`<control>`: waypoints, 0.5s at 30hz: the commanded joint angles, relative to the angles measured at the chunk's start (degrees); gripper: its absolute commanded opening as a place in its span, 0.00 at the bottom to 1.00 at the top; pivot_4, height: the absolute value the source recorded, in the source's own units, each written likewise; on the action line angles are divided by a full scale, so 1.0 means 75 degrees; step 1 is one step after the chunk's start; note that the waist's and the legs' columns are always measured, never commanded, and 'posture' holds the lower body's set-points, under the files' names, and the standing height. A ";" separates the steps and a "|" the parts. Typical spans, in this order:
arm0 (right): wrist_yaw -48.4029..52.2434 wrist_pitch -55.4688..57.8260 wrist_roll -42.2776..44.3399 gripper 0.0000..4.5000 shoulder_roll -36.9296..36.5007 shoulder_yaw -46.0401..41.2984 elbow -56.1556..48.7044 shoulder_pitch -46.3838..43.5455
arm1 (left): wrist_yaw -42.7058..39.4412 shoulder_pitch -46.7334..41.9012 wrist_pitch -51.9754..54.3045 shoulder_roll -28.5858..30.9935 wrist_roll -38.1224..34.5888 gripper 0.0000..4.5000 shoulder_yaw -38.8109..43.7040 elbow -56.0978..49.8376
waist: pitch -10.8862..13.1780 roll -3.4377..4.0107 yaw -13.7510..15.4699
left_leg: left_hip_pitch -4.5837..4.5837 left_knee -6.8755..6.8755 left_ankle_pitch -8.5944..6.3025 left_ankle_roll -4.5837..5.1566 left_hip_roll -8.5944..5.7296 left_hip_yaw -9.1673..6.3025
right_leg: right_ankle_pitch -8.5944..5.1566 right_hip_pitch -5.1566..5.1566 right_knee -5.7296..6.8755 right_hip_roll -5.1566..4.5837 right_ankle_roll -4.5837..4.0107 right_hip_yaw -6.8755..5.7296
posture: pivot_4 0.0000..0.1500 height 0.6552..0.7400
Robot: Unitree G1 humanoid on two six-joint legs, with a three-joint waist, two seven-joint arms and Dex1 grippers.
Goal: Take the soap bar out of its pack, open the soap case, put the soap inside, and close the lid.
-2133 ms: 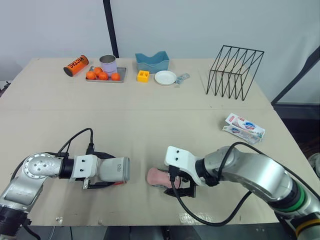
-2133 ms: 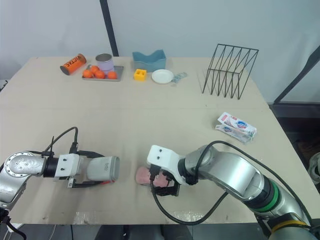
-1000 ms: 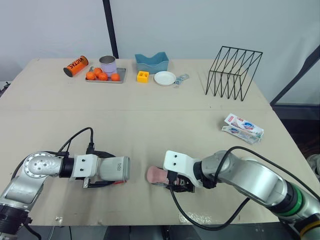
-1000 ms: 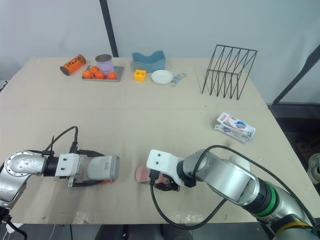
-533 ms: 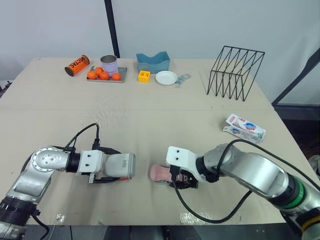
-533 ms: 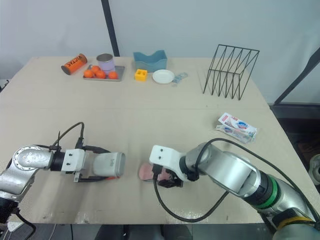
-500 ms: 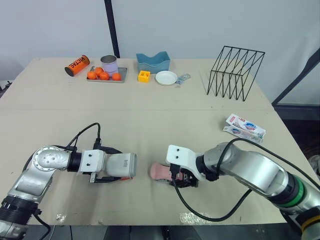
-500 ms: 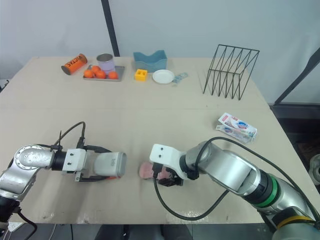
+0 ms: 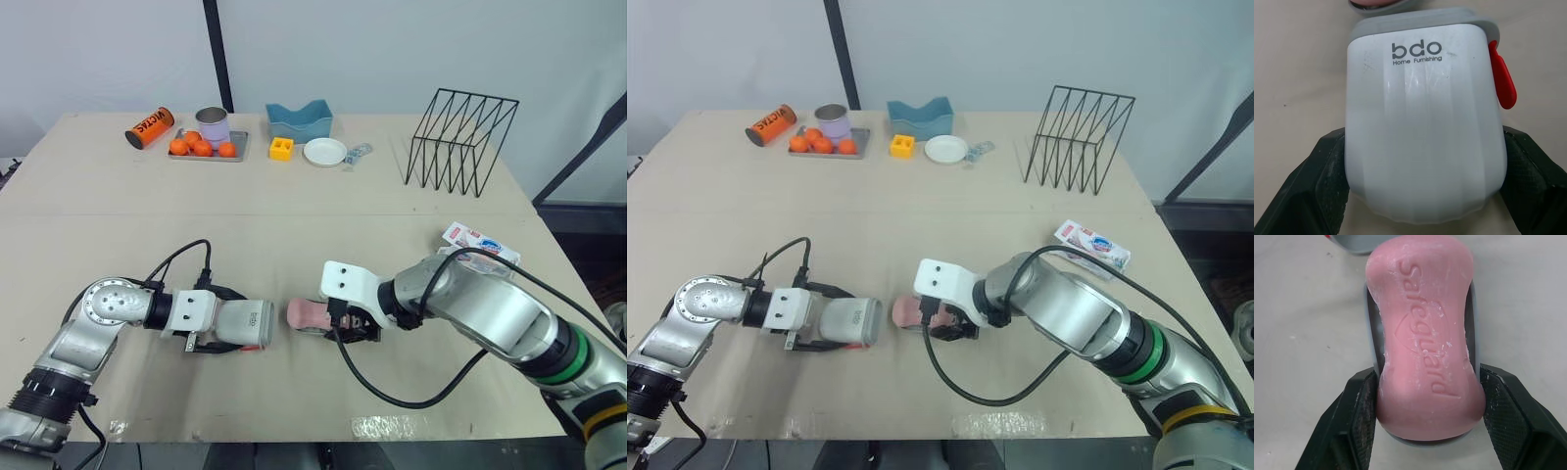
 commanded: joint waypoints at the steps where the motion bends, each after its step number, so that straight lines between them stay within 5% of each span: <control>1: 0.0112 -0.0251 -0.0202 0.61 0.0049 0.0103 -0.0001 -0.0152 | 0.0104 -0.0242 -0.0209 -0.0150 0.0114 0.79 -0.0046 0.0147 | 0.0000 0.0000 0.0000 | -0.0001 0.0001 0.0000 0.0000 0.0000 0.0000 | 0.0000 0.0000 0.0000 0.0000 0.0000 0.0000 | 1.00 1.00; 15: 0.0455 -0.0513 -0.0711 0.61 0.0337 0.0330 0.0441 -0.0340 | 0.0204 -0.0357 -0.0384 -0.0403 0.0261 0.79 -0.0252 0.0204 | 0.0000 0.0000 0.0000 | -0.0001 0.0003 0.0000 0.0000 -0.0003 -0.0004 | 0.0000 0.0004 0.0002 -0.0001 0.0000 -0.0004 | 1.00 1.00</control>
